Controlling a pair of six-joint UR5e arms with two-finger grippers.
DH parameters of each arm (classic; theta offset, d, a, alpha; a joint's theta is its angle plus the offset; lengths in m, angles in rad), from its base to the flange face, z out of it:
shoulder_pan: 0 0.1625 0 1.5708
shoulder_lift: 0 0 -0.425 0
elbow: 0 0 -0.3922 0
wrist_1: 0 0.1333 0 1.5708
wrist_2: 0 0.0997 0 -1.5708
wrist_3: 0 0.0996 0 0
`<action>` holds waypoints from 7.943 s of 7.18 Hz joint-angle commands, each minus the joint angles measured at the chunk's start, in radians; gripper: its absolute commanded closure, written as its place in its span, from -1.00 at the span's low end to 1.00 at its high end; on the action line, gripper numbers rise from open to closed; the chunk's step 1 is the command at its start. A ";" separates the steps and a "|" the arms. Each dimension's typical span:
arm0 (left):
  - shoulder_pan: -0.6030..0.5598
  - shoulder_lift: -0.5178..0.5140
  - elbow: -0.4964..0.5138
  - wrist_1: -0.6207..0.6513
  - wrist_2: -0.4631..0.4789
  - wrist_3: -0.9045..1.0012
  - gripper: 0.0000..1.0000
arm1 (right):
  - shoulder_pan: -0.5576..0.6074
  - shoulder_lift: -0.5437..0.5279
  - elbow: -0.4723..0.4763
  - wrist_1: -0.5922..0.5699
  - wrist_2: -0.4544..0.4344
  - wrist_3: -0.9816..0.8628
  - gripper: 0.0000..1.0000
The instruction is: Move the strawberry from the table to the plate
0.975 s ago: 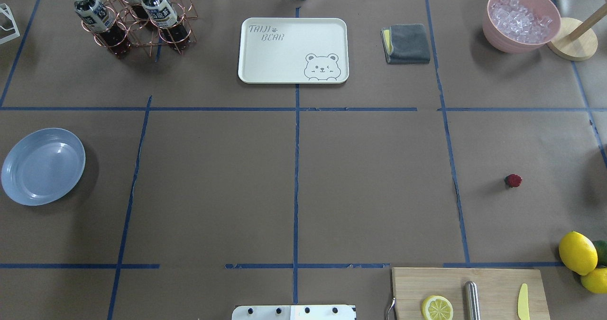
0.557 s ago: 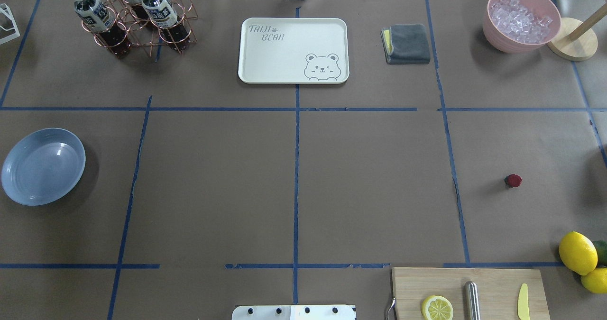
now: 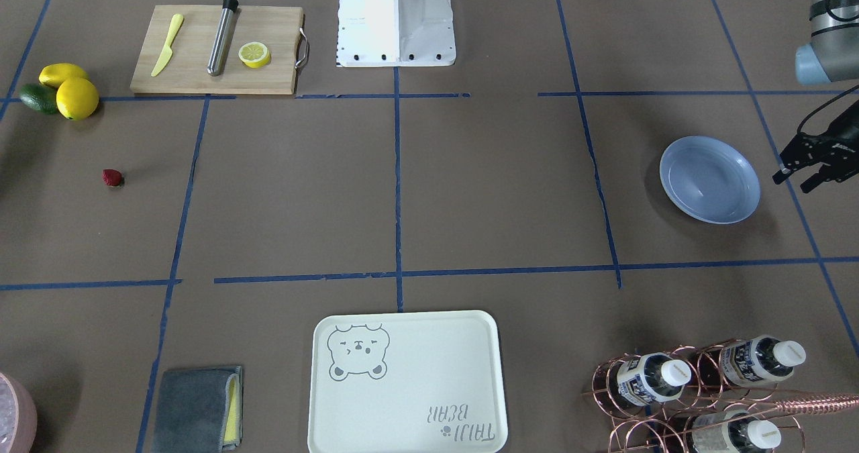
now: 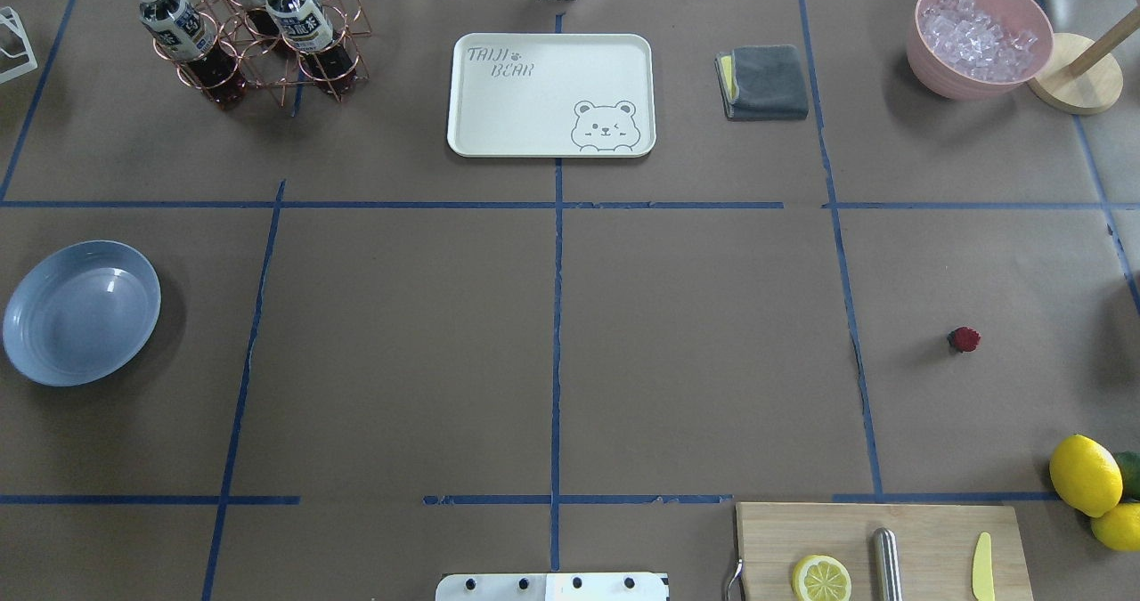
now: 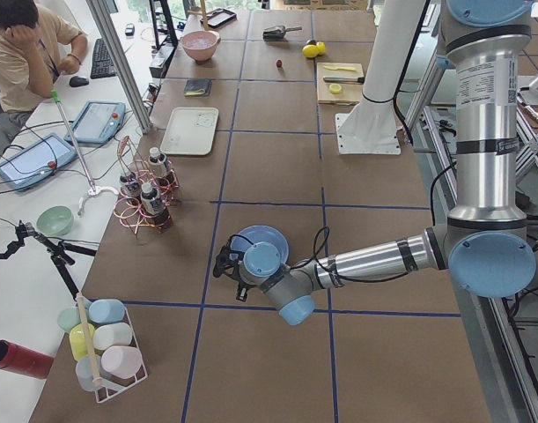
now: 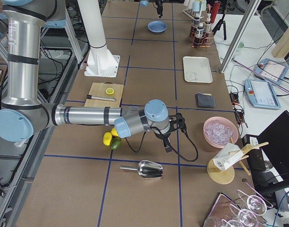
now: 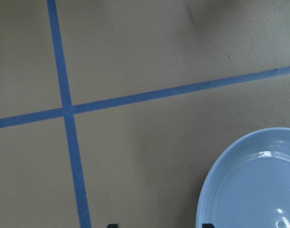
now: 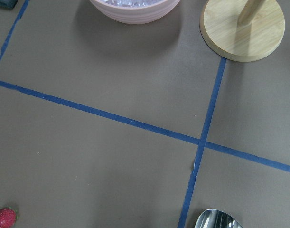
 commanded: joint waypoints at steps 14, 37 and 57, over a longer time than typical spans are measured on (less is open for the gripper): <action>0.477 -0.516 -0.392 0.577 0.271 -0.731 1.00 | 0.002 -0.043 -0.004 0.069 0.001 0.017 -1.00; -0.445 0.012 -0.416 1.185 0.101 0.834 -1.00 | -0.325 0.153 0.169 0.193 -0.037 0.564 -1.00; -0.441 -0.005 -0.418 1.187 0.015 0.825 -1.00 | -0.825 -0.091 0.100 0.455 -0.559 0.707 1.00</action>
